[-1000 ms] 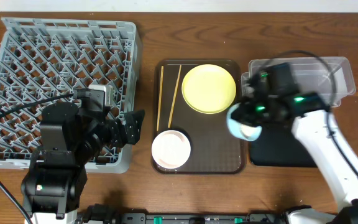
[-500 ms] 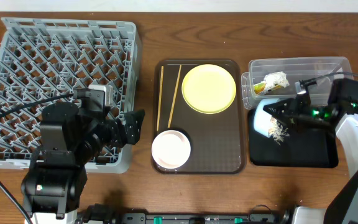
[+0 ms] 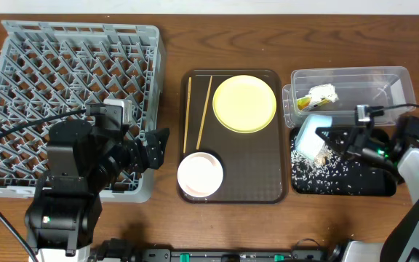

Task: Sort waste into correct bins and load items into the dishwasher
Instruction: 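Tip the blue bowl over the black tray to dump the rice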

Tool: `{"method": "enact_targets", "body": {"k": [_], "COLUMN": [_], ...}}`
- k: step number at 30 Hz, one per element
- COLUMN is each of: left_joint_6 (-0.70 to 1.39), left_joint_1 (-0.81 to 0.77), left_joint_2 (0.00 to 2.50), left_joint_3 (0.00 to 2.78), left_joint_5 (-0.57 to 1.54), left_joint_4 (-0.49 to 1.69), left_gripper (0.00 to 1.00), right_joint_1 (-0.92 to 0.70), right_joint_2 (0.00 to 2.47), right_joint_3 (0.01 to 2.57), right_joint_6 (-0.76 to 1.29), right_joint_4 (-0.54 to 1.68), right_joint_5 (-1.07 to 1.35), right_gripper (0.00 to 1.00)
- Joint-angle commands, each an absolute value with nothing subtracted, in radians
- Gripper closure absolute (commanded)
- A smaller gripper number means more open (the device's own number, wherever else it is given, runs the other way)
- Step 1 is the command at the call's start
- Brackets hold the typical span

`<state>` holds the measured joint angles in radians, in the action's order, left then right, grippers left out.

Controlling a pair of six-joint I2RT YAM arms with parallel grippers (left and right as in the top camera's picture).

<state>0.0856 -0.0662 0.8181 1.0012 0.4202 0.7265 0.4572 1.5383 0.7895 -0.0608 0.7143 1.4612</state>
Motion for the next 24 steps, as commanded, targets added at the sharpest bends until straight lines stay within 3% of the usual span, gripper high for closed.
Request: {"method": "enact_targets", "body": {"k": [1,24], "left_joint_6": [0.091,0.091], "left_joint_1": [-0.064,-0.064], "left_joint_2": [0.816,0.816], "left_joint_3": [1.022,1.022], "left_joint_5": [0.434,0.434], "left_joint_4": [0.726,0.726], "left_gripper": [0.02,0.02], "right_joint_1": [0.503,0.535], "right_joint_2": [1.541,1.541], "right_joint_3": [0.775,0.764], "right_joint_6": [-0.123,-0.148], "right_joint_4": [0.714,0.717], "right_joint_5": [1.560,1.560], "right_gripper": [0.99,0.99]}}
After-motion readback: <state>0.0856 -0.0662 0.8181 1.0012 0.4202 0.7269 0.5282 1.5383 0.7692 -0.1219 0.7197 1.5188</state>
